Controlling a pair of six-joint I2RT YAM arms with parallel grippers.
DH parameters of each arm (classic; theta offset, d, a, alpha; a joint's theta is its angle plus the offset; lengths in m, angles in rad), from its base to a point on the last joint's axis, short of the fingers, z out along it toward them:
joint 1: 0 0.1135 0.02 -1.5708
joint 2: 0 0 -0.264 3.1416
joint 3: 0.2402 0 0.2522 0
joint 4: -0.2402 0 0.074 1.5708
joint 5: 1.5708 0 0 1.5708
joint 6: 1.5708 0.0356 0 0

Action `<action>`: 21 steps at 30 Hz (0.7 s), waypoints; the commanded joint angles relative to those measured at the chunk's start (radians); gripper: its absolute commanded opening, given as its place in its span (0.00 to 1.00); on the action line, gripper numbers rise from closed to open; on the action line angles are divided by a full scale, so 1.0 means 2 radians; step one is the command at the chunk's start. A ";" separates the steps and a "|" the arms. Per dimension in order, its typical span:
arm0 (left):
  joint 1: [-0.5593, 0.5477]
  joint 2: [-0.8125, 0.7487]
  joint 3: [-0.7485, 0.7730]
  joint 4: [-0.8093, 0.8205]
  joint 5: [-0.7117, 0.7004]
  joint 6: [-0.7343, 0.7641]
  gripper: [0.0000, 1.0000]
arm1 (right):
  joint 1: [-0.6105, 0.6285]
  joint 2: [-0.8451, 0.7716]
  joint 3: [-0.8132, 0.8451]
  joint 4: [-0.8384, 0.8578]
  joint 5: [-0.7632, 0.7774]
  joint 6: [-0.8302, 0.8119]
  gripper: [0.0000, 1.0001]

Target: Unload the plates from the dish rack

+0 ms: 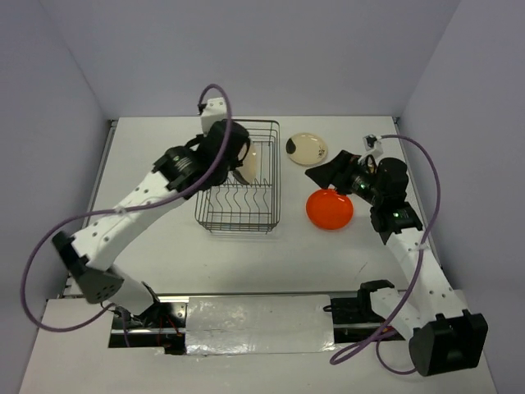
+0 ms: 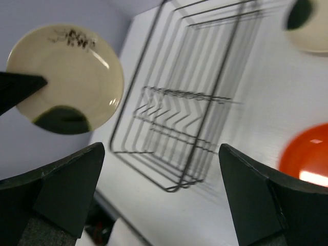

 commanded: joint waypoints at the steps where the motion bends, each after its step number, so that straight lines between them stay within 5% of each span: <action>1: -0.002 -0.071 -0.088 0.145 0.085 0.043 0.00 | 0.016 0.029 -0.019 0.215 -0.168 0.081 1.00; 6: 0.013 -0.164 -0.207 0.313 0.272 0.040 0.00 | 0.043 0.085 -0.010 0.269 -0.177 0.106 0.99; 14: 0.054 -0.170 -0.282 0.456 0.423 -0.002 0.00 | 0.053 0.126 -0.004 0.282 -0.175 0.114 0.82; 15: 0.059 -0.169 -0.292 0.467 0.429 -0.004 0.00 | 0.054 0.126 -0.006 0.286 -0.176 0.118 0.73; 16: 0.062 -0.169 -0.295 0.472 0.438 -0.006 0.02 | 0.053 0.127 -0.007 0.289 -0.176 0.121 0.40; 17: 0.065 -0.165 -0.296 0.475 0.439 -0.006 0.06 | 0.053 0.127 -0.009 0.292 -0.169 0.124 0.20; 18: 0.067 -0.162 -0.295 0.469 0.434 -0.004 0.15 | 0.050 0.126 -0.007 0.281 -0.159 0.122 0.00; 19: 0.067 -0.153 -0.288 0.451 0.397 -0.003 0.42 | 0.050 0.125 -0.005 0.268 -0.146 0.118 0.00; 20: 0.067 -0.146 -0.280 0.423 0.384 0.002 0.58 | 0.039 0.126 0.001 0.238 -0.131 0.116 0.00; 21: 0.066 -0.138 -0.251 0.356 0.349 0.006 0.99 | 0.031 0.129 0.005 0.219 -0.098 0.114 0.00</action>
